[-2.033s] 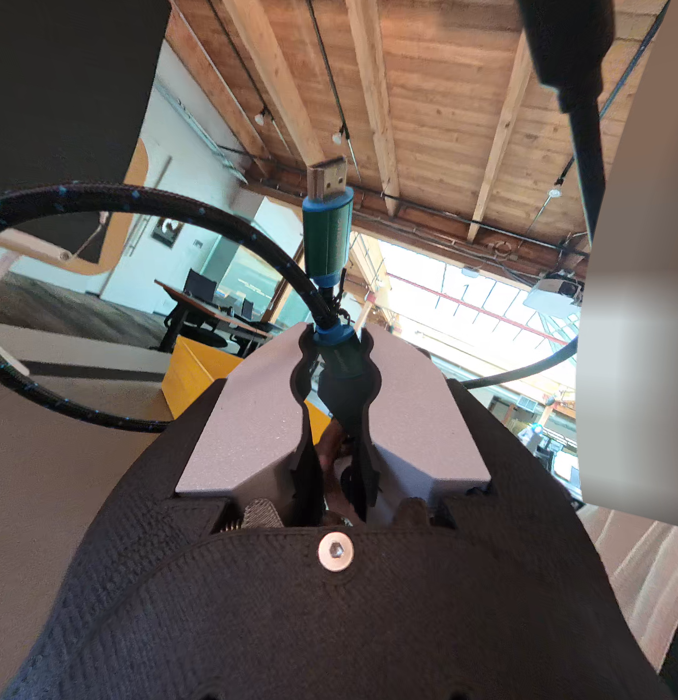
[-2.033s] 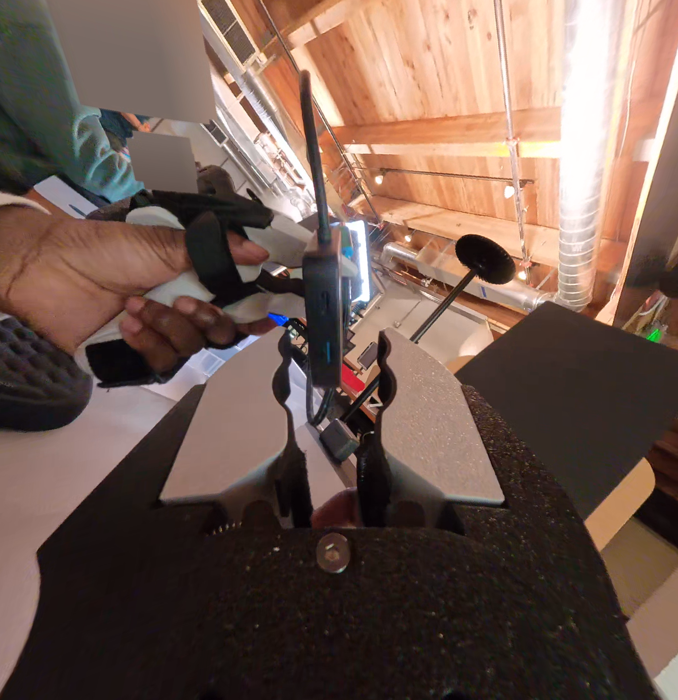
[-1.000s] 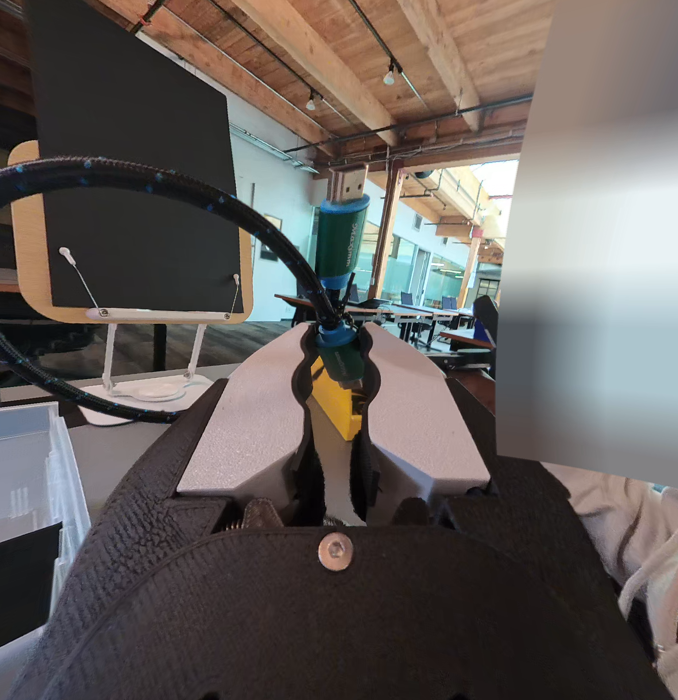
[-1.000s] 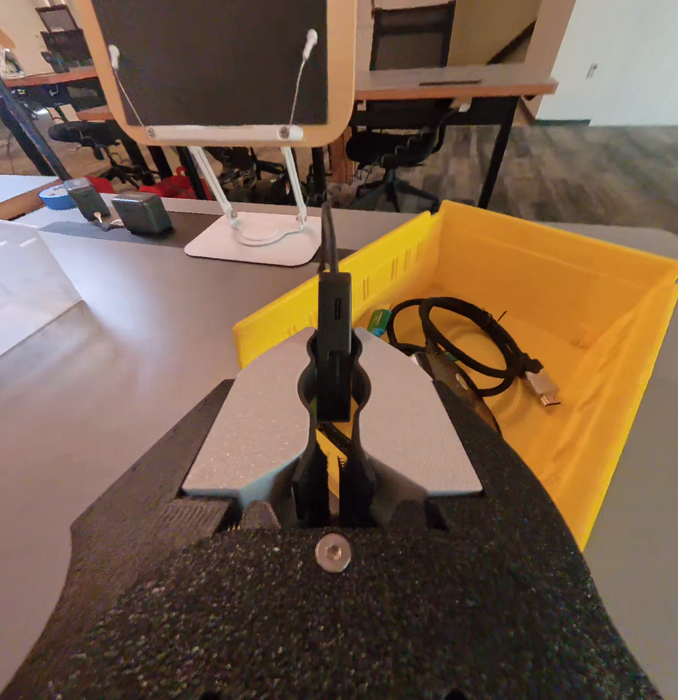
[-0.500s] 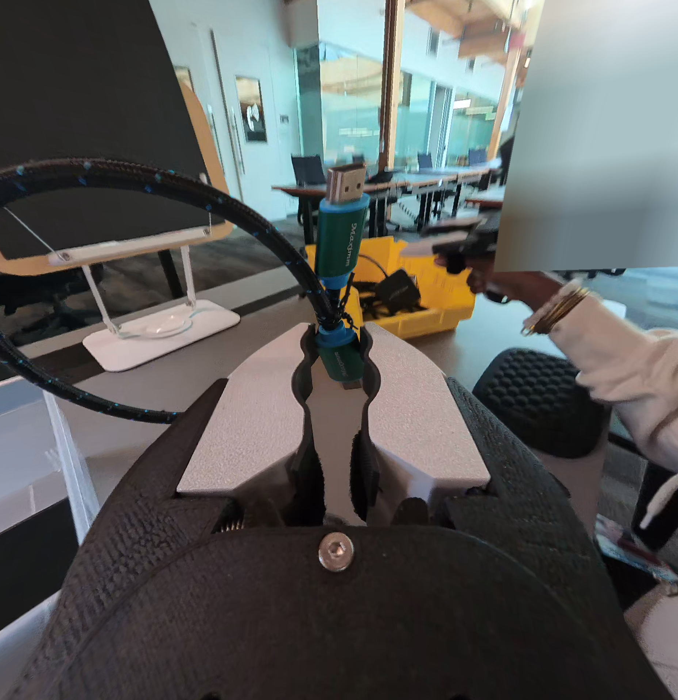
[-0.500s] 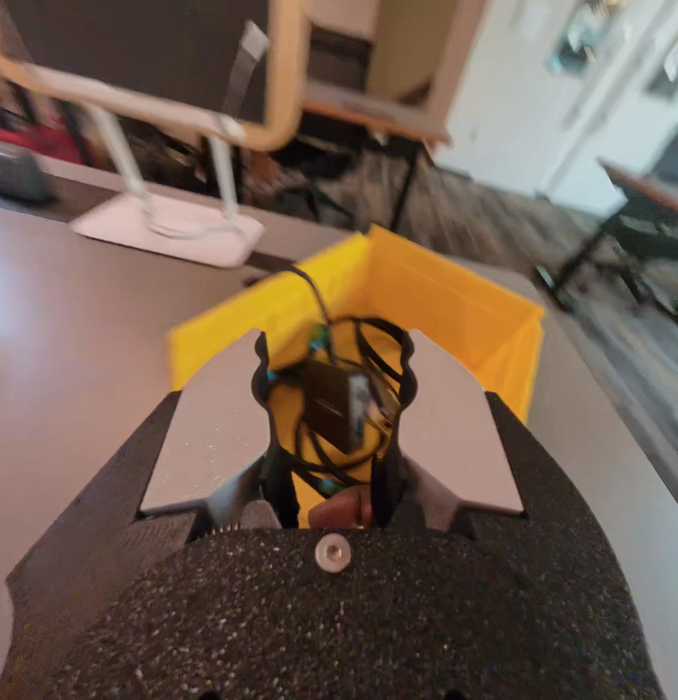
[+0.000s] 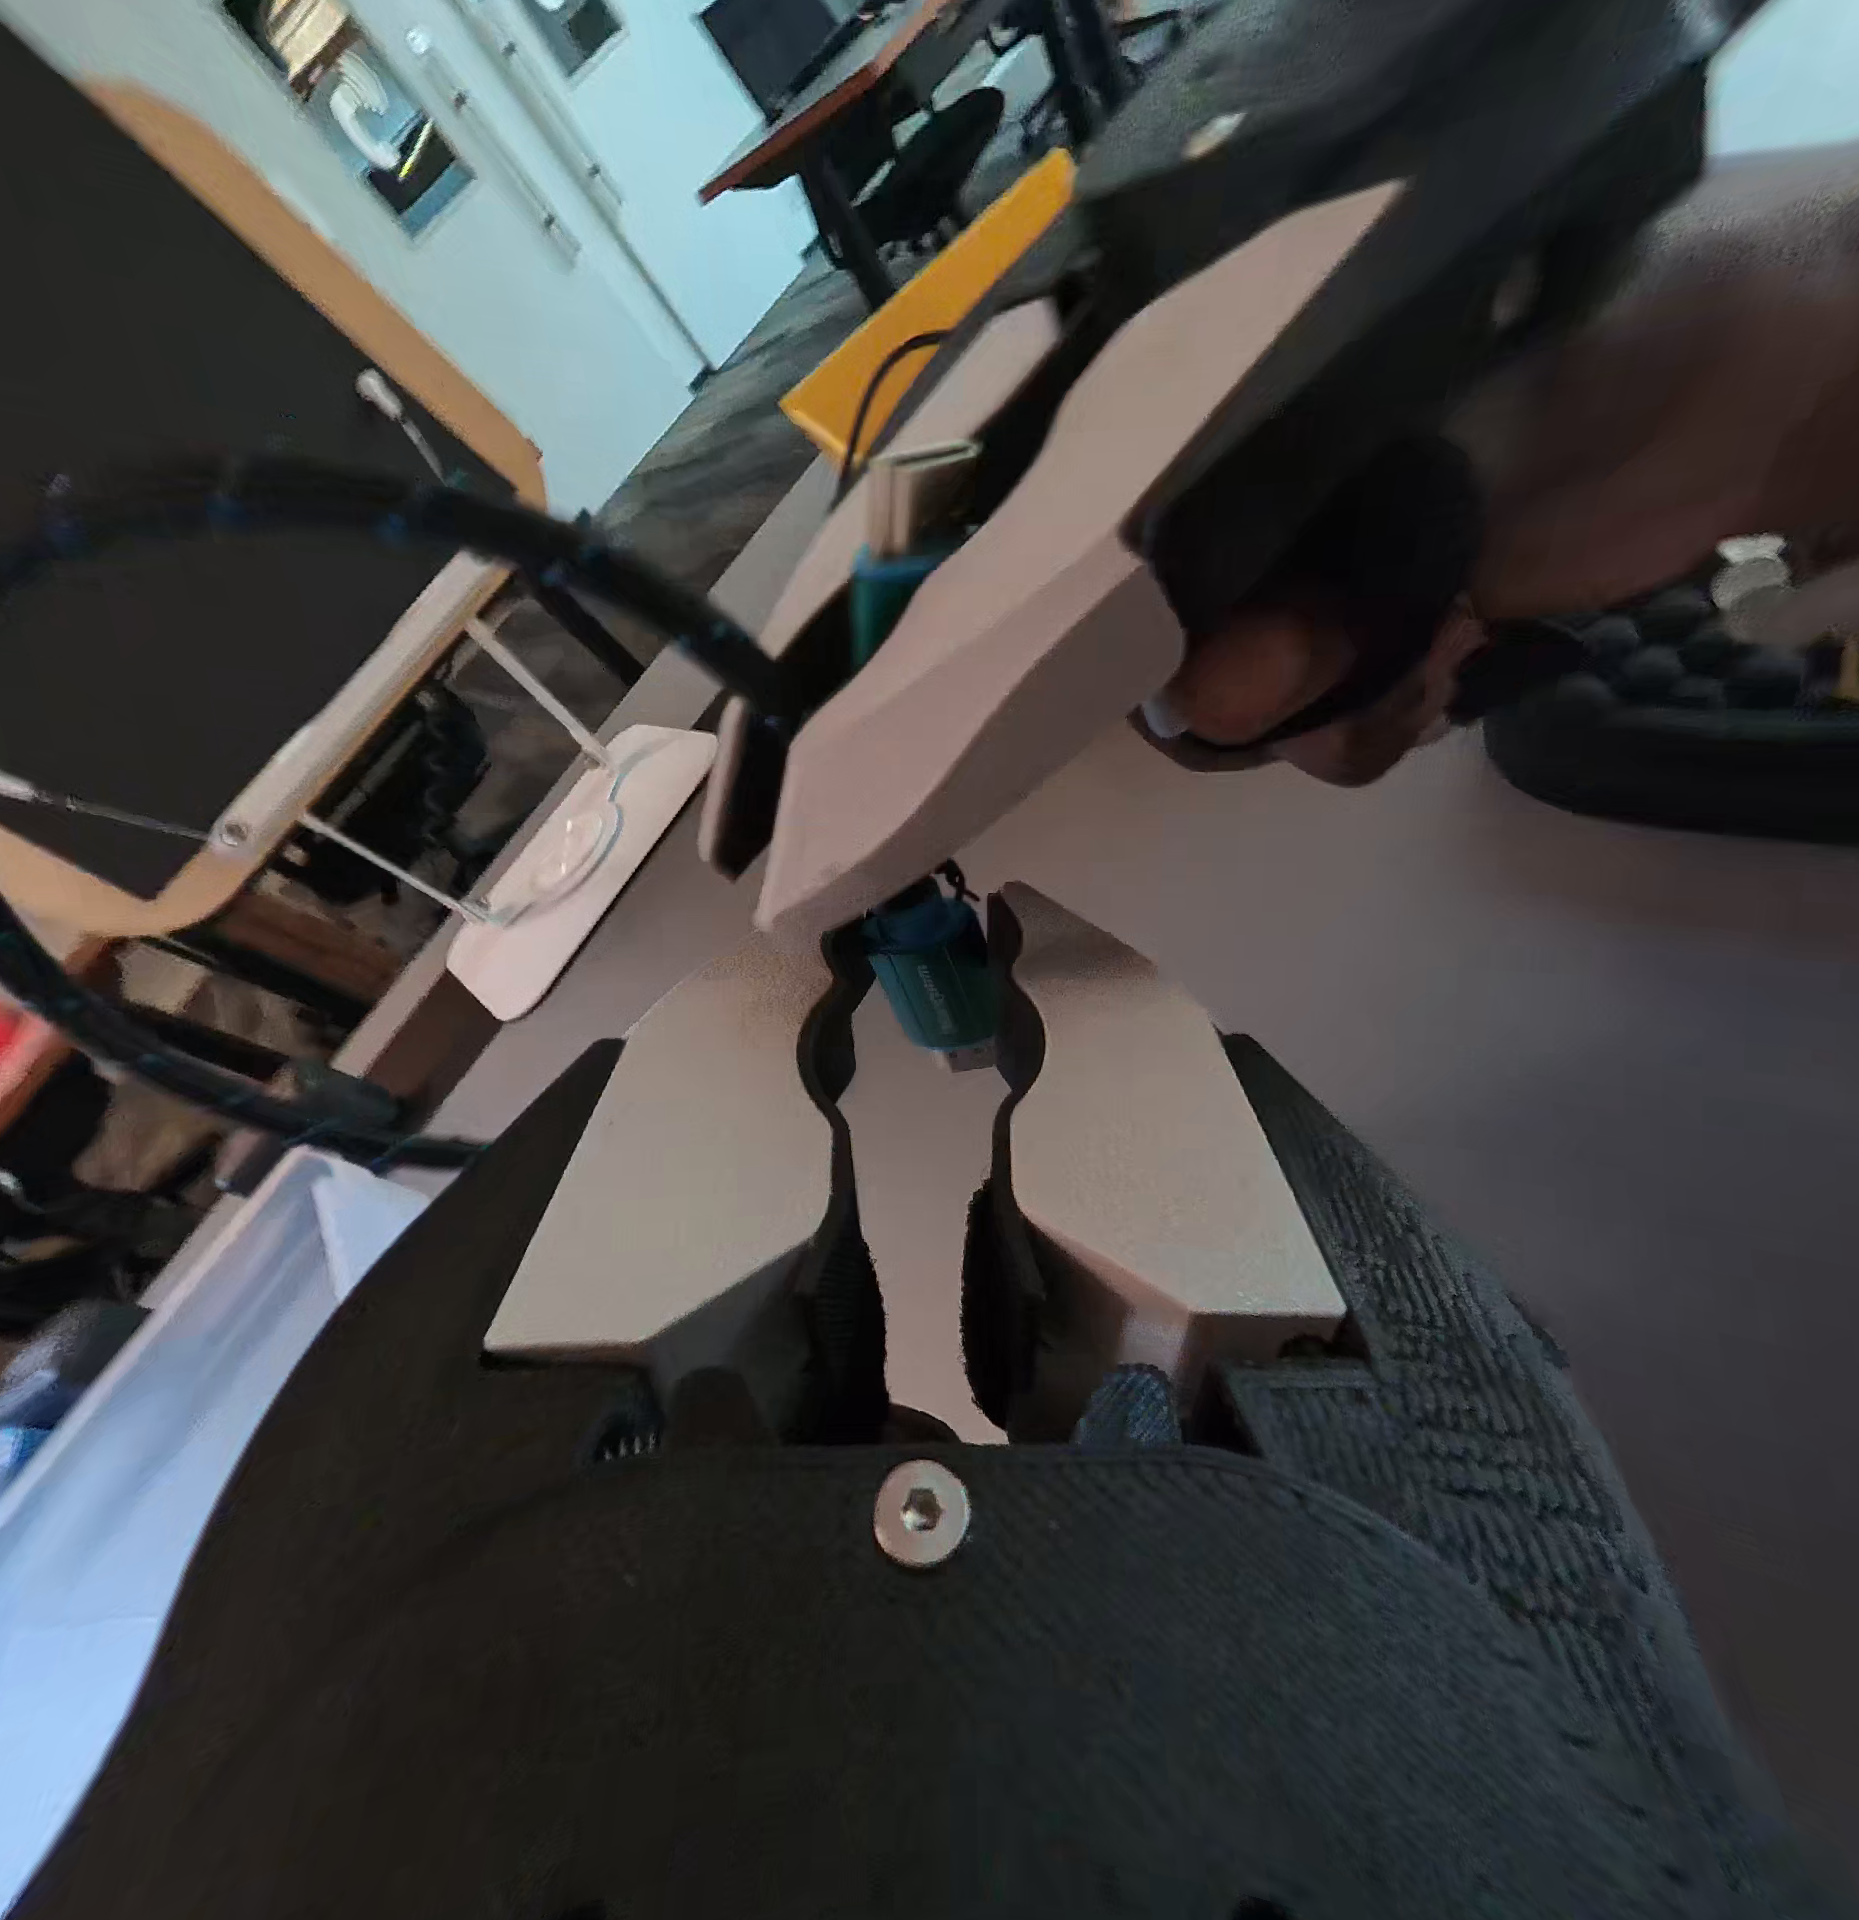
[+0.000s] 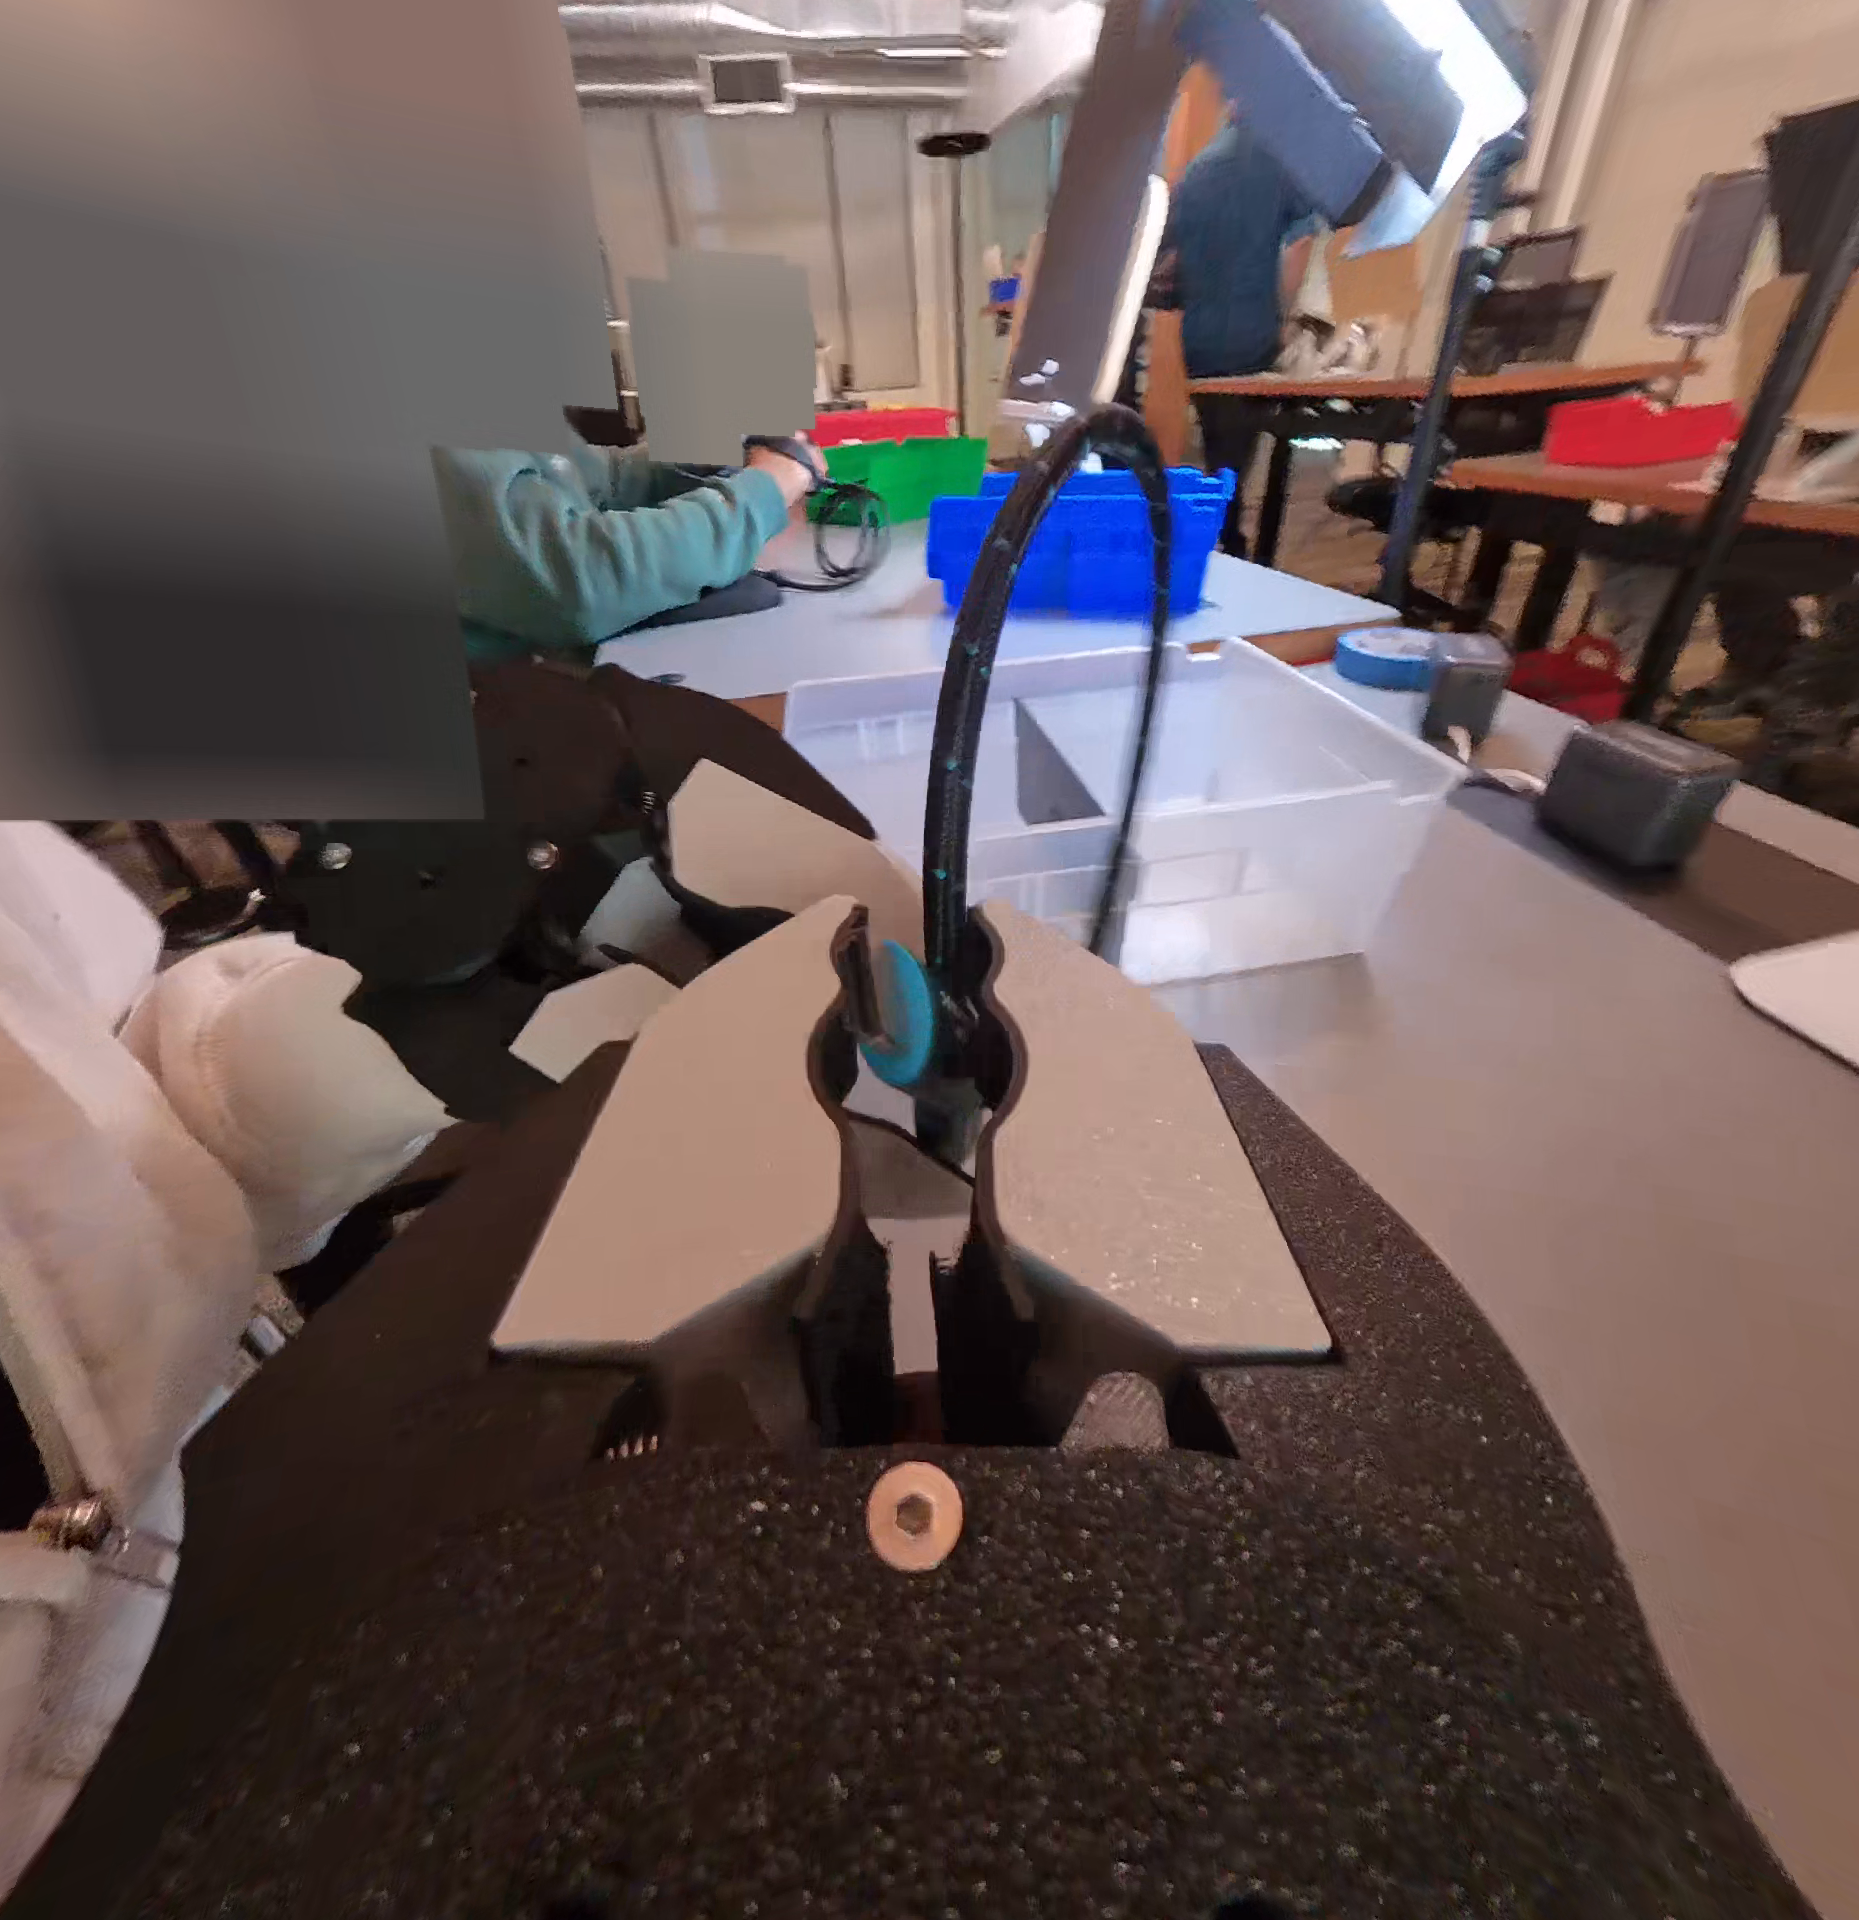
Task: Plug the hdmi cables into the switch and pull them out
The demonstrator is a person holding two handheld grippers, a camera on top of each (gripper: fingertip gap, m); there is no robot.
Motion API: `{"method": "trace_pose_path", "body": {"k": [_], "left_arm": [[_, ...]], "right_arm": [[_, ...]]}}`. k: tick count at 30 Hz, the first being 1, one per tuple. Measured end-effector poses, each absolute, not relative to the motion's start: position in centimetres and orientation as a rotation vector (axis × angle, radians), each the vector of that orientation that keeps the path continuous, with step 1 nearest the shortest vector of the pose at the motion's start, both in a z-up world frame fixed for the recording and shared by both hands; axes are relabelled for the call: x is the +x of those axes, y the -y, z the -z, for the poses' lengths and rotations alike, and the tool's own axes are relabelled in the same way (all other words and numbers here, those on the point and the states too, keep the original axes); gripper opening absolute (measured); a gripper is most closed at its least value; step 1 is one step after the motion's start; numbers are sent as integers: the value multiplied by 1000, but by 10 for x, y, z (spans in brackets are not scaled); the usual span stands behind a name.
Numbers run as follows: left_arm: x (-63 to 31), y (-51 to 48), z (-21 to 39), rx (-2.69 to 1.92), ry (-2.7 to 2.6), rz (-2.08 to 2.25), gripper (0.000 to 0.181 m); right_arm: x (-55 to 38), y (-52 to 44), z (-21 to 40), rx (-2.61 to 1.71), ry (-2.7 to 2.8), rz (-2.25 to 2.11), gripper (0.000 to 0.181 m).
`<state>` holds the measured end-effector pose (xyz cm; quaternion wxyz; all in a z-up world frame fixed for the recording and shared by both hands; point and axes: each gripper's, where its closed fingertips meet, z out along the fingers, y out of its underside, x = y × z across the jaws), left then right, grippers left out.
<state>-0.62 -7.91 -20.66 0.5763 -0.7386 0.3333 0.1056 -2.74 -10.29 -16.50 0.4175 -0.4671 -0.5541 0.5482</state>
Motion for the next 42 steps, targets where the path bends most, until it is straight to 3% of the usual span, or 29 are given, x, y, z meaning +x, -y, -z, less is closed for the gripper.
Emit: {"method": "trace_pose_path", "body": {"k": [7, 11, 18, 19, 21, 23, 26, 29, 32, 34, 36, 42], "left_arm": [[-17, 101, 184, -1556, -779, -183, 28], [-80, 107, 177, -1610, -495, -264, 31], [-148, 129, 184, -1682, -72, -181, 46], [-154, 131, 189, -1703, -33, -167, 50], [-164, 134, 198, -1754, 23, -169, 60], [-173, 137, 209, -1811, 57, -199, 67], [-178, 139, 230, -1915, 60, -233, 69], [-178, 138, 259, -2062, 36, -227, 65], [-179, 138, 289, -2204, 9, -231, 50], [-178, 137, 301, -2241, -36, -215, 27], [-181, 134, 301, -2226, -56, -251, 23], [-194, 118, 302, -2216, -213, -308, 20]], "right_arm": [[29, 34, 126, -1094, 1041, -1094, 10], [107, -52, 106, -1155, 746, -604, 10], [185, -168, 168, -1596, 746, 62, 11], [188, -177, 186, -1695, 777, 85, 23], [184, -181, 207, -1796, 806, 52, 74], [173, -173, 206, -1754, 800, -2, 84], [153, -149, 194, -1601, 827, -57, 76], [118, -112, 232, -1613, 1140, -161, 45], [130, -118, 283, -1796, 1315, 59, 53], [136, -122, 306, -1854, 1411, 153, 49], [139, -129, 314, -1827, 1476, 241, 35], [124, -117, 313, -1557, 1730, 191, 31]]}}
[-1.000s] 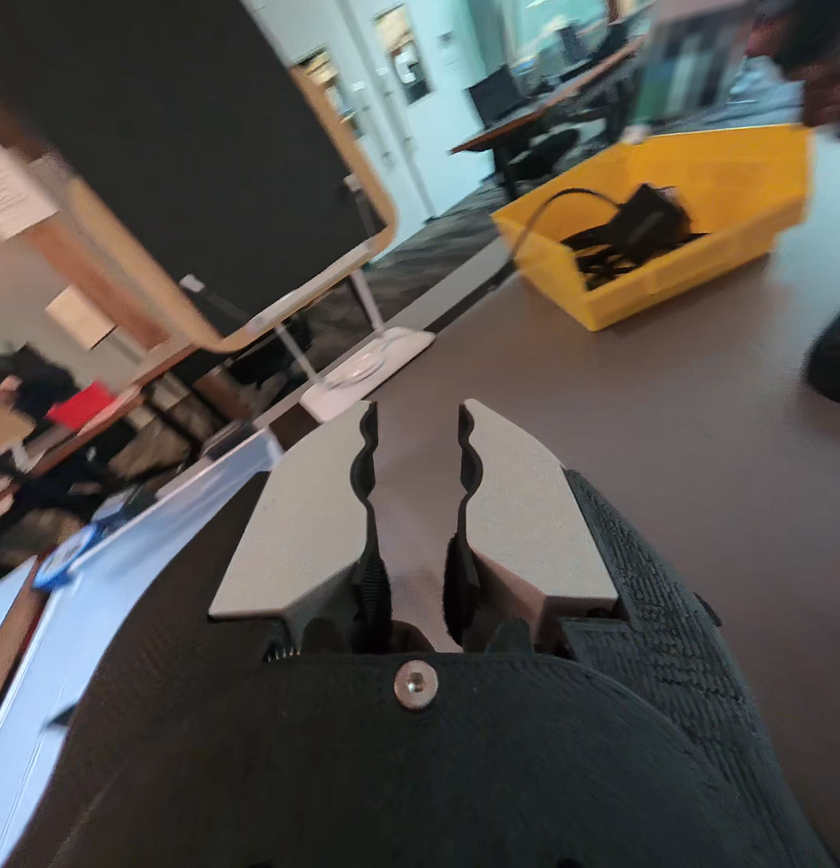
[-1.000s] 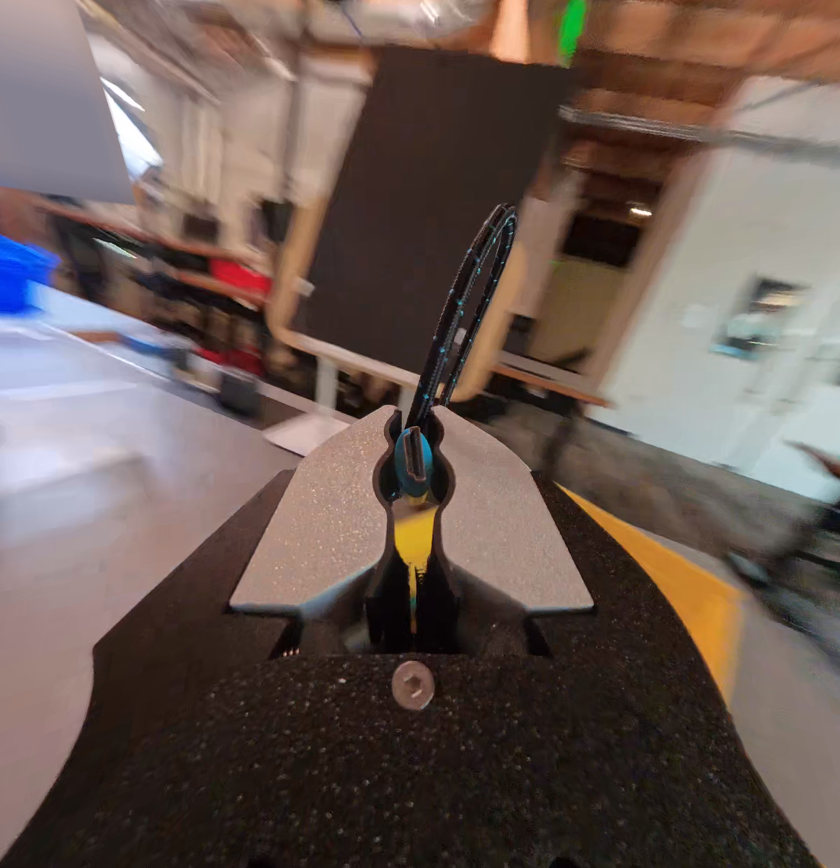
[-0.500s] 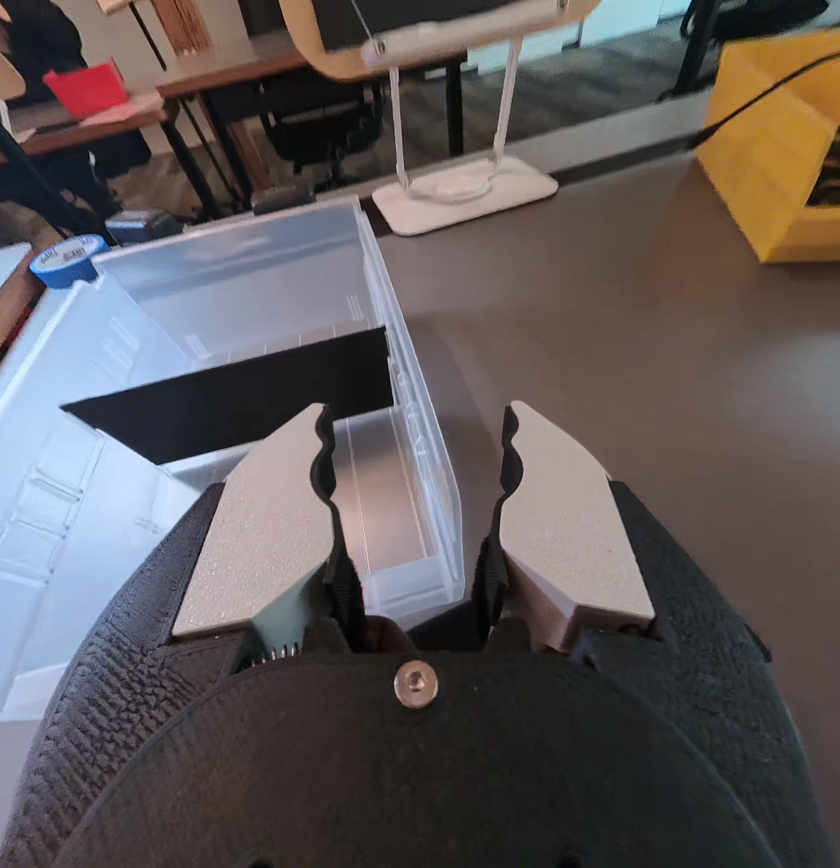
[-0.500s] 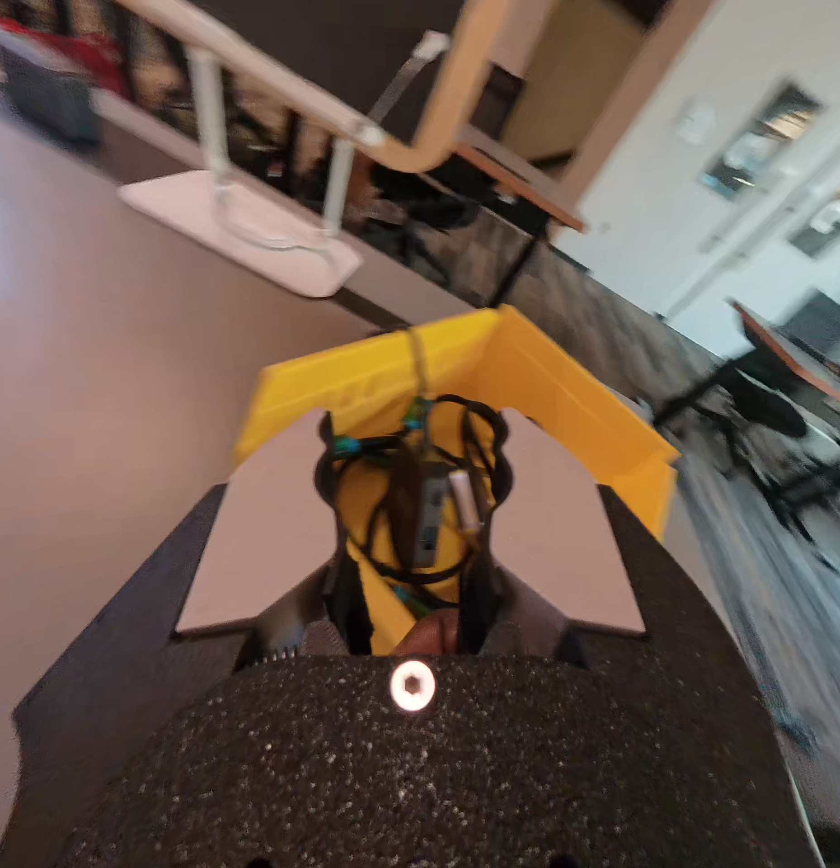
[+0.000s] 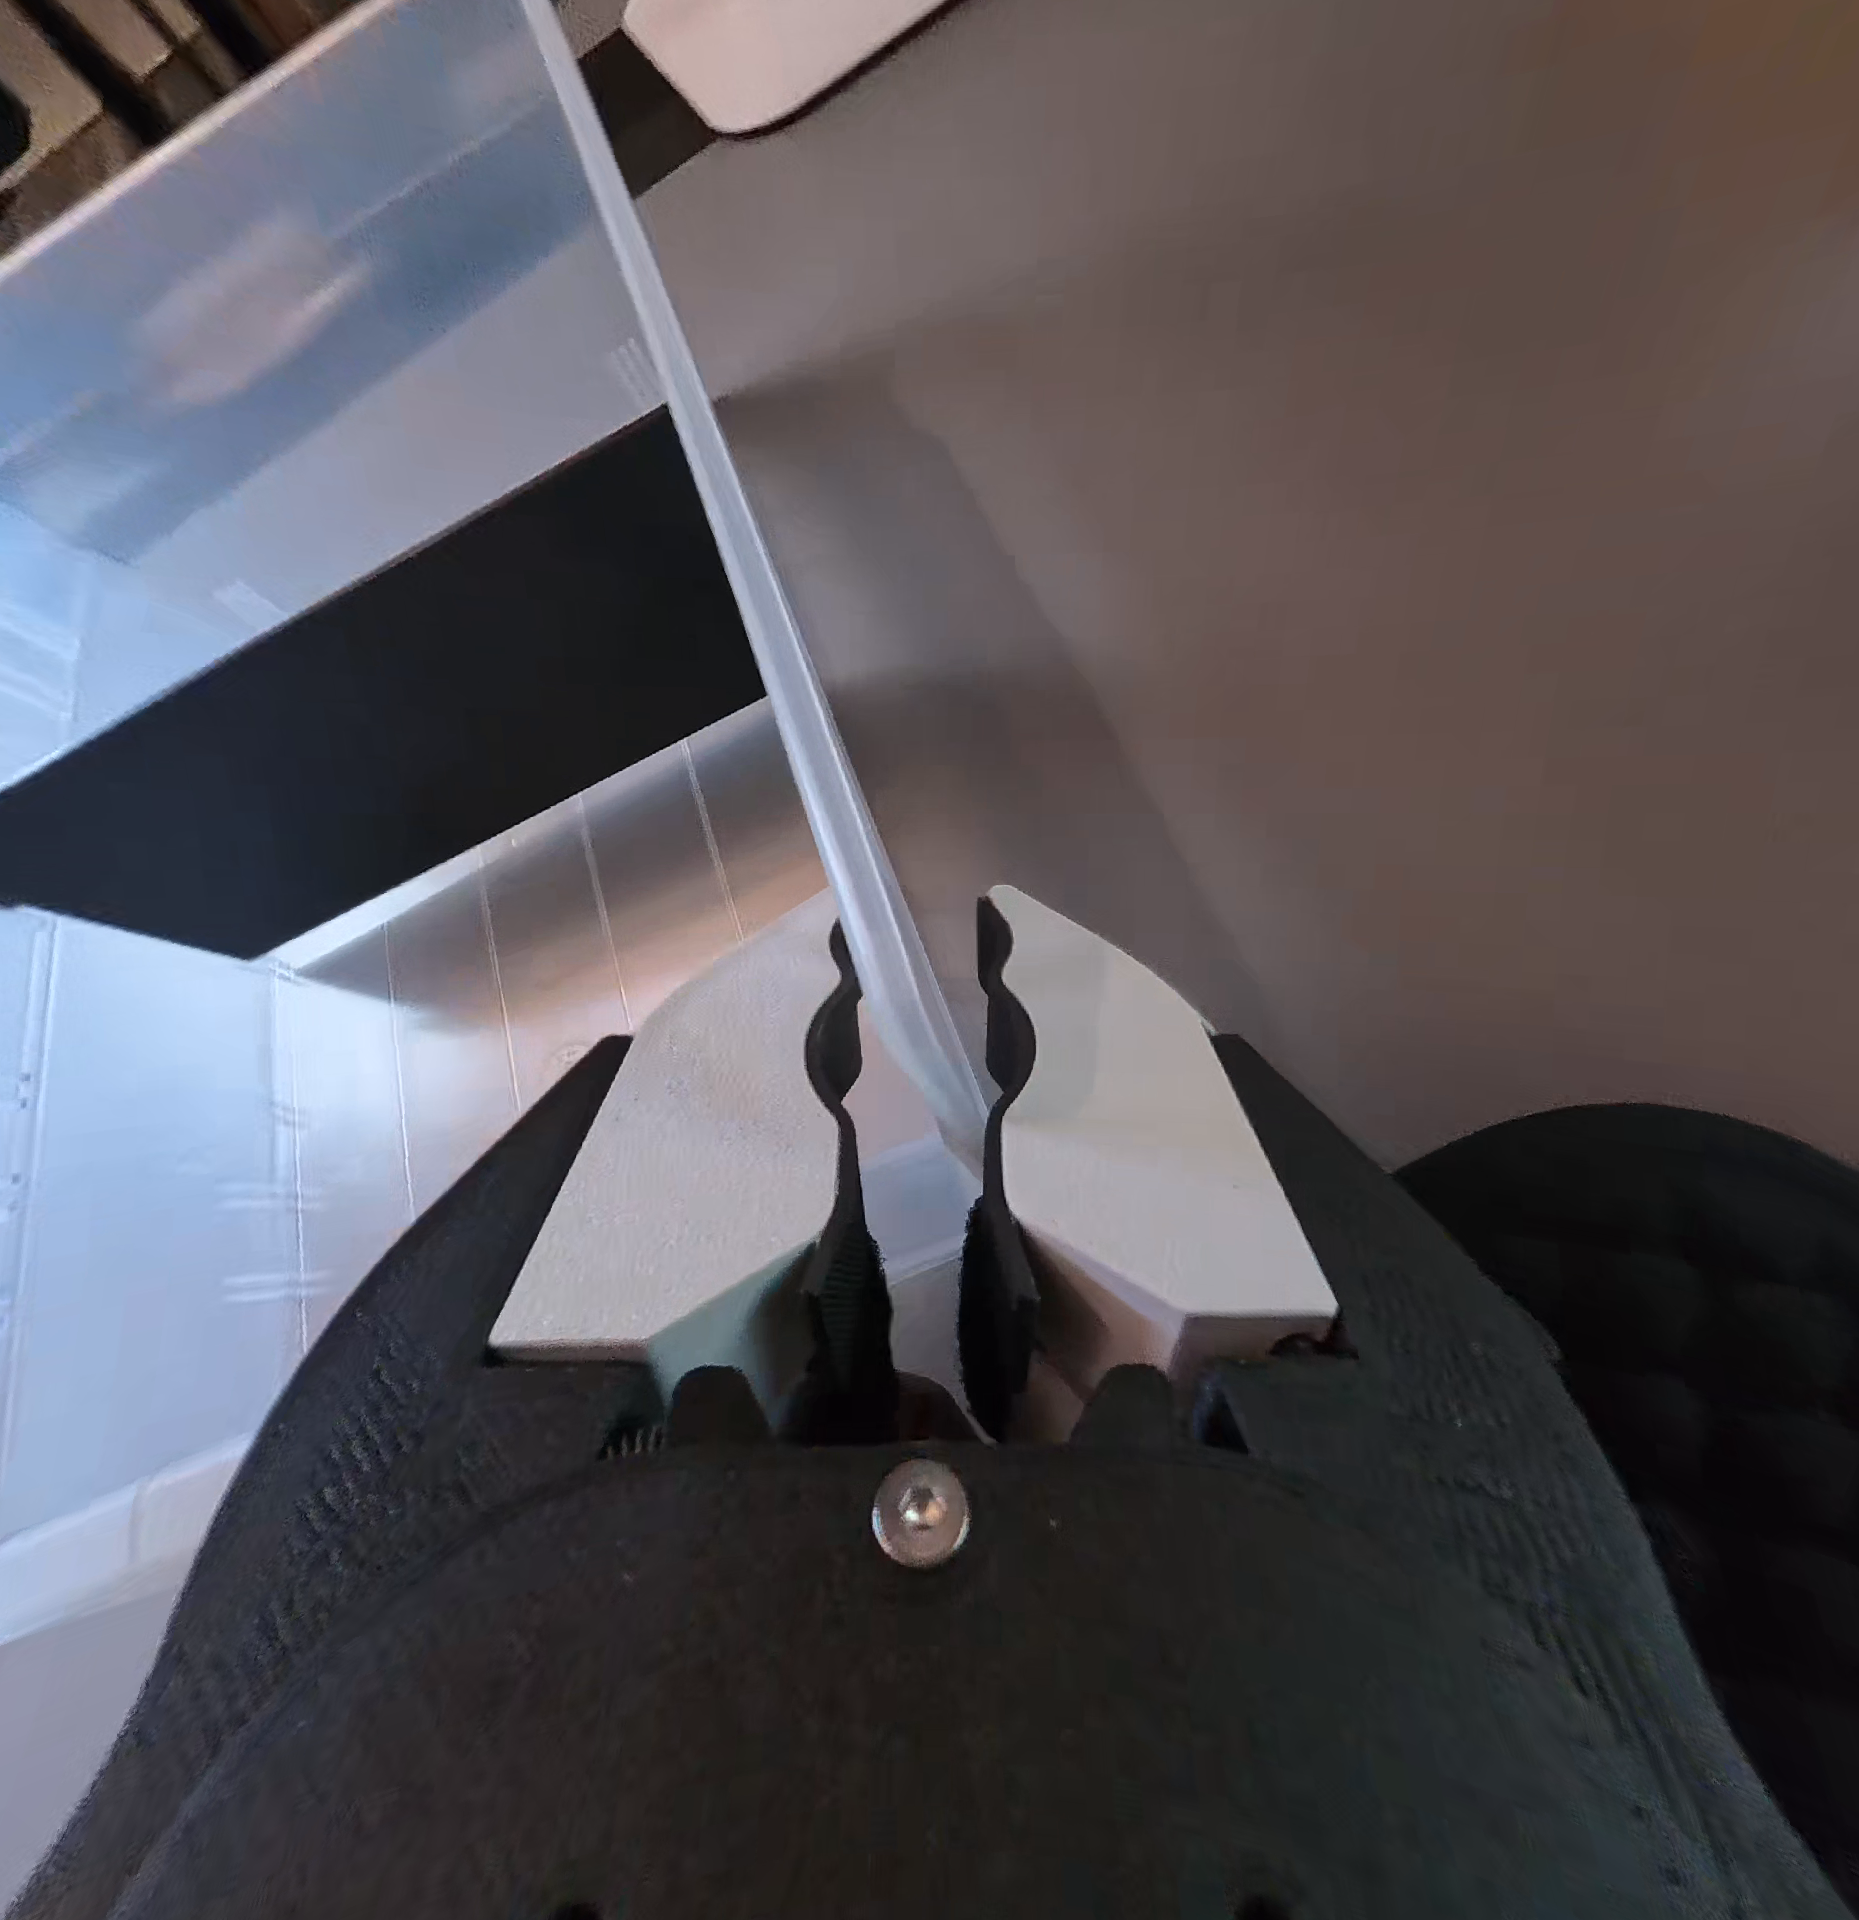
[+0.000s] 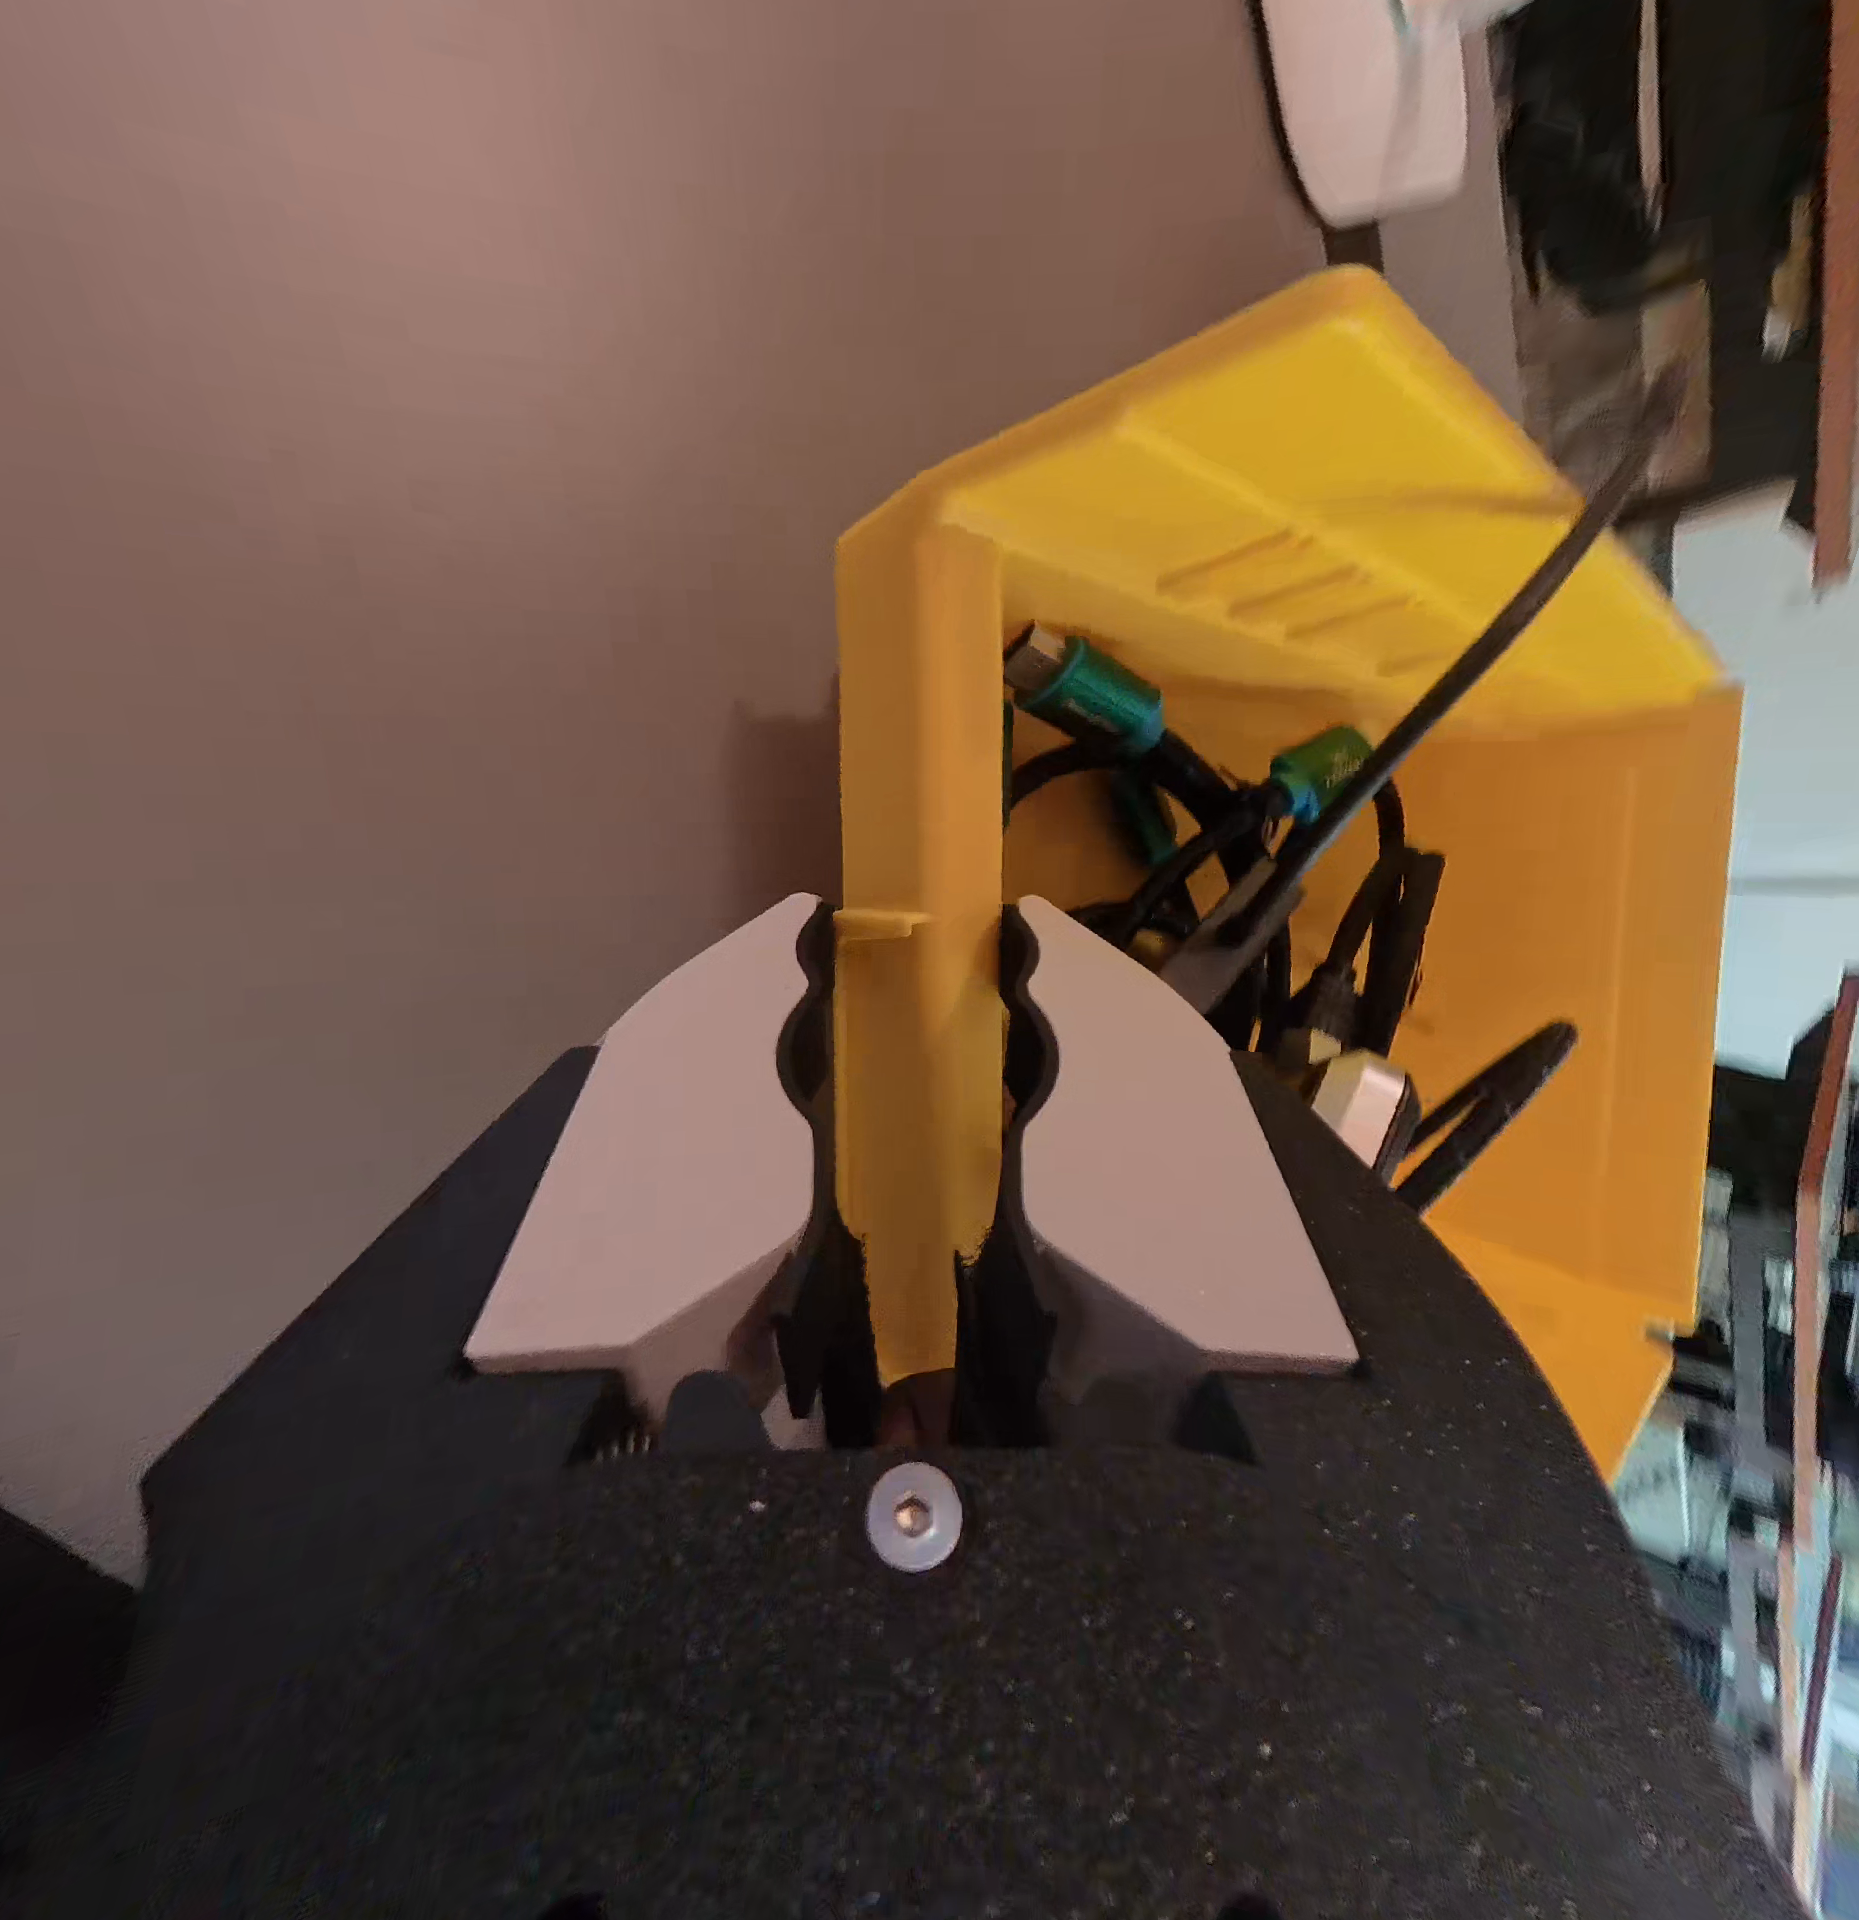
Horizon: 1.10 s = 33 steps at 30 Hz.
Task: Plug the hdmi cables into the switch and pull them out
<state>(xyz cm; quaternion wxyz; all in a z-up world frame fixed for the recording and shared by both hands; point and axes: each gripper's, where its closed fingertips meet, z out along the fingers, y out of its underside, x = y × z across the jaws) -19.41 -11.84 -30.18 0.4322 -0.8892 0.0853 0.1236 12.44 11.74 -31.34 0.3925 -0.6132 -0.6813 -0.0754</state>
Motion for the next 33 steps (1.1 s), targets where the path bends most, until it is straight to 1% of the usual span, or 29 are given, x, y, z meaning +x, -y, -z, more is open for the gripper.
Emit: {"method": "trace_pose_path", "body": {"k": [3, 7, 10, 13, 14, 15, 16, 17, 18, 21, 23, 25, 27, 29, 30, 31, 32, 33], "left_arm": [[-188, 109, 303, -2187, -396, -255, 23], [-178, 99, 303, -2159, -502, -181, 21], [-175, 91, 303, -2154, -518, -189, 19], [-174, 89, 301, -2158, -489, -218, 16], [-171, 89, 296, -2135, -456, -213, 18], [-166, 89, 285, -2089, -402, -196, 26], [-159, 89, 272, -2028, -334, -169, 36], [-150, 90, 256, -1955, -261, -133, 45], [-139, 91, 239, -1867, -195, -87, 55], [-98, 95, 197, -1580, -46, 71, 65], [-84, 95, 191, -1521, -5, 52, 67], [-66, 89, 192, -1500, -16, 86, 71], [-39, 79, 204, -1544, -54, 215, 79], [-20, 70, 221, -1630, -96, 298, 89], [-14, 67, 228, -1660, -107, 313, 94], [-12, 64, 233, -1678, -106, 318, 95], [-11, 61, 237, -1690, -96, 320, 96], [-10, 59, 240, -1701, -83, 326, 96]], "right_arm": [[110, -90, 313, -1394, 1844, 84, 31], [98, -48, 312, -1143, 1989, 3, 31], [94, -10, 312, -944, 2097, -155, 31], [91, 17, 312, -846, 2145, -253, 31], [90, 21, 312, -860, 2142, -259, 31], [89, 24, 309, -888, 2116, -264, 36], [86, 27, 301, -909, 2057, -298, 48], [84, 32, 288, -929, 1979, -369, 55], [82, 35, 270, -951, 1875, -449, 59], [98, 0, 204, -1062, 1376, -524, 68], [132, -41, 174, -1174, 974, -526, 72], [171, -82, 176, -1346, 633, -528, 69], [178, -97, 202, -1524, 562, -605, 65], [164, -94, 236, -1707, 682, -665, 64], [154, -85, 250, -1772, 781, -688, 56], [148, -77, 252, -1776, 824, -691, 62], [147, -72, 252, -1765, 860, -656, 56], [145, -63, 253, -1742, 935, -638, 46]]}}
